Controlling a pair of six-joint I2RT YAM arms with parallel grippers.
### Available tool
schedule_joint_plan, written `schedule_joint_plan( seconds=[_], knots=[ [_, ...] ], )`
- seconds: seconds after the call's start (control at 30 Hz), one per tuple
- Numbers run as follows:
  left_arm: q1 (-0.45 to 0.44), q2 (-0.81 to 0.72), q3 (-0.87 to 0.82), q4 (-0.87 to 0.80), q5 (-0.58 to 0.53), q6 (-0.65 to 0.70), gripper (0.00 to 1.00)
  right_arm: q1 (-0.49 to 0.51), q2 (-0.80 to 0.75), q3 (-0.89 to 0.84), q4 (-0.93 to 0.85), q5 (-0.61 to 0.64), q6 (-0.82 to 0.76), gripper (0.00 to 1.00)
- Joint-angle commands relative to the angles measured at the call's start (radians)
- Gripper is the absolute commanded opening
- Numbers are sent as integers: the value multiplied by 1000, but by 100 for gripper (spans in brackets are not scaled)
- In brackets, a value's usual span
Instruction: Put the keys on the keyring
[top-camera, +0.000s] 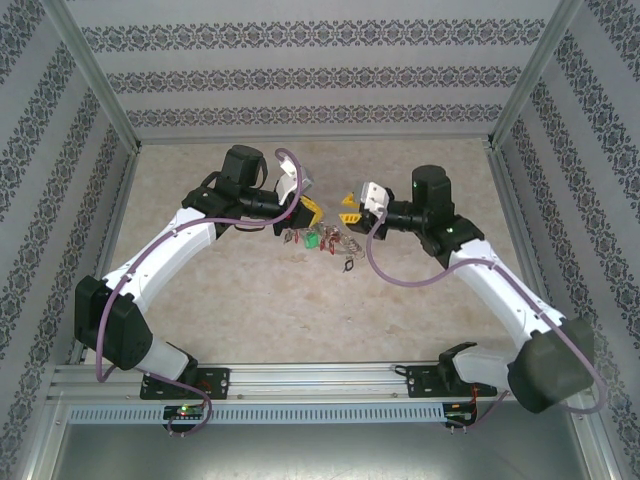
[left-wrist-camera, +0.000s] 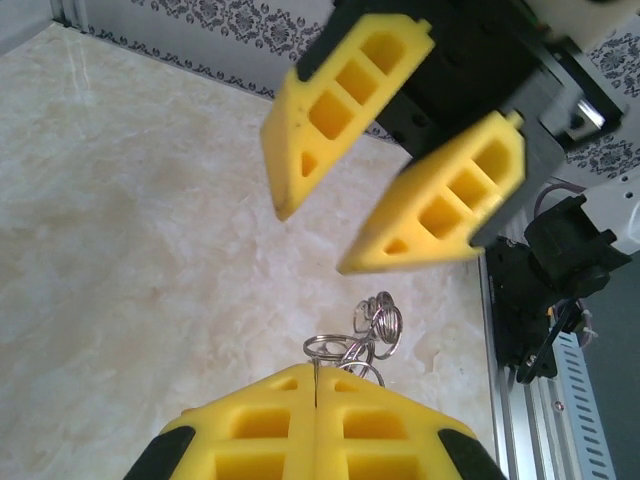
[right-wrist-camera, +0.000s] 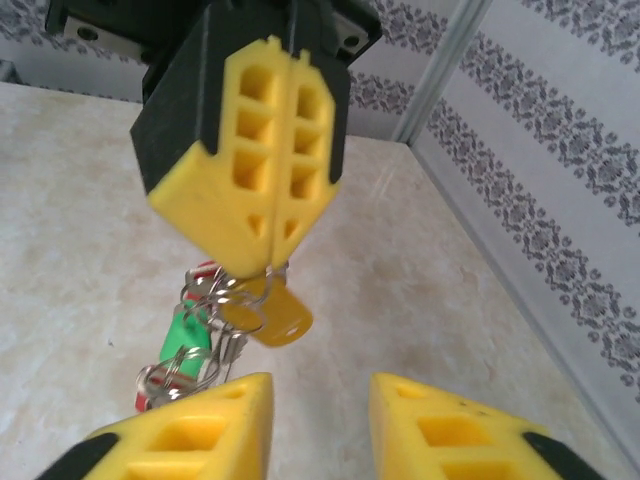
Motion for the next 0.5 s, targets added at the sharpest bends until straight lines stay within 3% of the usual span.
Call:
schedule_joint_plan(
  seconds=[0.0,0.23,0.47],
  knots=[
    [-10,-5,12,37,57,27,0,0,70,61,-53,-173,-48,28],
    [-11,-10,12,28,65,33,0,28,116,98,-112,-173,-133,33],
    [-10,-3,17,42,86,32,0,46,130,105,-132,-165,-158,29]
  ],
)
